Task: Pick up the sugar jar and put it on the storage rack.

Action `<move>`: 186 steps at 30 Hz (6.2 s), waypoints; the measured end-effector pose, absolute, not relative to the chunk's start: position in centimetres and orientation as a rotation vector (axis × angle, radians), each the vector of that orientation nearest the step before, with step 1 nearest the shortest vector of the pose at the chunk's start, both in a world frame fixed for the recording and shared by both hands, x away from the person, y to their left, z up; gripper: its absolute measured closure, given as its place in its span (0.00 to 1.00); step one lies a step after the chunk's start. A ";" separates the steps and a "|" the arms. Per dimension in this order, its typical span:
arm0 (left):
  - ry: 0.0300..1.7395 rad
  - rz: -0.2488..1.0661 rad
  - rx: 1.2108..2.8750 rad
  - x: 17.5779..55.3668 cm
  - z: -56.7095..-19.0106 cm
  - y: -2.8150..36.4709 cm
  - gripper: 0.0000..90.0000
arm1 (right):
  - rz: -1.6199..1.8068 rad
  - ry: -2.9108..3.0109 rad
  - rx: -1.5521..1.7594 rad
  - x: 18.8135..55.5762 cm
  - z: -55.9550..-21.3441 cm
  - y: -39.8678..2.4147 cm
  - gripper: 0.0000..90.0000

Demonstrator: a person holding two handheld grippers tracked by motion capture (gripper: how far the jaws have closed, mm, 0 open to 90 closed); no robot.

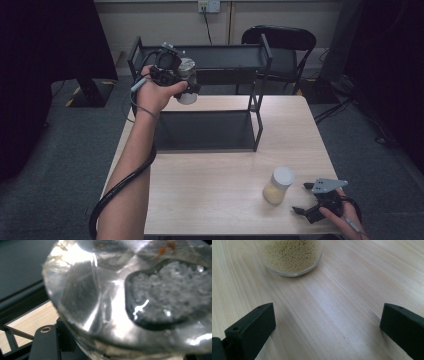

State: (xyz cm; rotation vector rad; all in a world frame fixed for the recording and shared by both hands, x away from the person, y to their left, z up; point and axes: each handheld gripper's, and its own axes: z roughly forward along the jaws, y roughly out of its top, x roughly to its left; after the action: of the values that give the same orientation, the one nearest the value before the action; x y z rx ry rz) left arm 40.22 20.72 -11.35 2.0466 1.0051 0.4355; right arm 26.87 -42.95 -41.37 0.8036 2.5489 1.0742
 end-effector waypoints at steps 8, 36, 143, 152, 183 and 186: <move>1.003 0.461 2.040 40.0 -9.9 20.8 0.34 | 1.074 2.550 0.802 26.9 -41.4 -43.0 0.00; 1.018 0.497 2.041 42.0 -6.8 20.5 0.34 | 1.074 2.550 0.804 26.9 -41.4 -42.9 0.00; 1.064 0.495 1.865 42.5 -12.7 19.9 0.02 | 1.073 2.550 0.806 26.9 -41.3 -42.9 0.00; 1.060 0.499 1.831 41.7 -14.3 20.0 0.02 | 1.074 2.550 0.805 26.9 -41.3 -42.9 0.00; 1.041 0.465 1.836 39.5 -20.2 20.8 0.02 | 1.074 2.549 0.804 26.9 -41.4 -42.9 0.00; 1.038 0.461 1.838 39.3 -20.9 20.9 0.02 | 1.075 2.548 0.805 26.9 -41.4 -42.9 0.00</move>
State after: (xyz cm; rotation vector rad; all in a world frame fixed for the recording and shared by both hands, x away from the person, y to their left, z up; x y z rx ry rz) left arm 39.33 20.95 -20.89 1.8379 1.0382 0.4607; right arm 26.86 -42.94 -41.38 0.8047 2.5482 1.0750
